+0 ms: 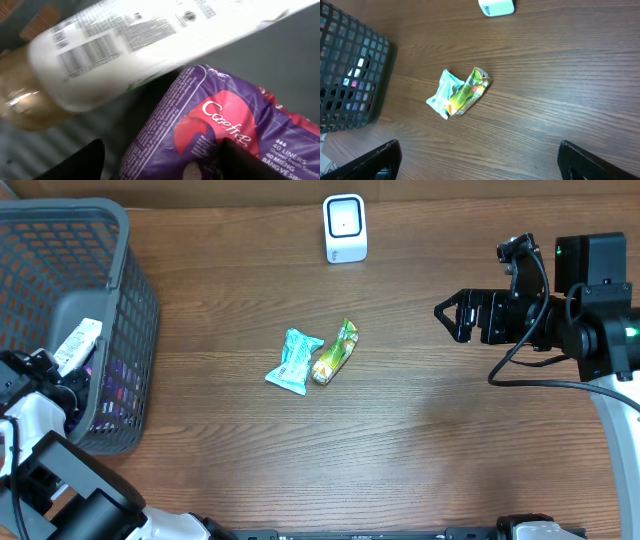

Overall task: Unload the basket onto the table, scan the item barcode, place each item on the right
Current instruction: 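Reach the left gripper into the basket and grasp the purple Carefree pack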

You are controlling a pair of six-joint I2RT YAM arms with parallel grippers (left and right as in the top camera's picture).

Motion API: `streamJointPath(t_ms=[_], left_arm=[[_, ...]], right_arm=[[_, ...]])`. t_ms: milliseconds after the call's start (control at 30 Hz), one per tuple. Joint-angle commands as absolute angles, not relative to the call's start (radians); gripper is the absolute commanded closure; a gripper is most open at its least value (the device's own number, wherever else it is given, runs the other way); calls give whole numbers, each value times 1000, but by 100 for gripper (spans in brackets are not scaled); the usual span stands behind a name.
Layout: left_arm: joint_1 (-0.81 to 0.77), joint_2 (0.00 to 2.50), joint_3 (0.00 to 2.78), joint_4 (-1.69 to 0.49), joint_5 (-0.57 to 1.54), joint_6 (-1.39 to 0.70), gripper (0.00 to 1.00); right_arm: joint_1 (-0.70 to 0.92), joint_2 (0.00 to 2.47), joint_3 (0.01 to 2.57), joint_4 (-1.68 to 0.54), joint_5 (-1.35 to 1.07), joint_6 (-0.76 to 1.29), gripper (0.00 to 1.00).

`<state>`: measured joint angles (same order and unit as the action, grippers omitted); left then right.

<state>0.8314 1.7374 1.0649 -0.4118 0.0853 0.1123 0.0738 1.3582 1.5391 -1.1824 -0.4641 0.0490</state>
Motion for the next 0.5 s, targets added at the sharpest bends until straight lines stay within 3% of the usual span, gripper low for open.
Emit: streamJointPath(t_ms=[0,33,67,100,300,467], left_arm=[[830,1779,939,-379,133,122,51],[829,1779,934,-377,132,114,64],[828,1779,931,-379,132,89,84],[828,1779,932,-379,132,68,93],[828,1757,1013,-450,131,-6,96],[827,1715,1330,-688,87,-84,96]], right_arm=[[78,1360,1564,-1180,-461,49,0],[78,1360,1564,-1180,-461,49,0],[78,1360,1565,-1180,-461,49,0],[78,1360,1564,-1180,-461,49,0],[78,1360,1564,-1180,-462,50,0],[78,1360,1564,-1179,-462,50,0]])
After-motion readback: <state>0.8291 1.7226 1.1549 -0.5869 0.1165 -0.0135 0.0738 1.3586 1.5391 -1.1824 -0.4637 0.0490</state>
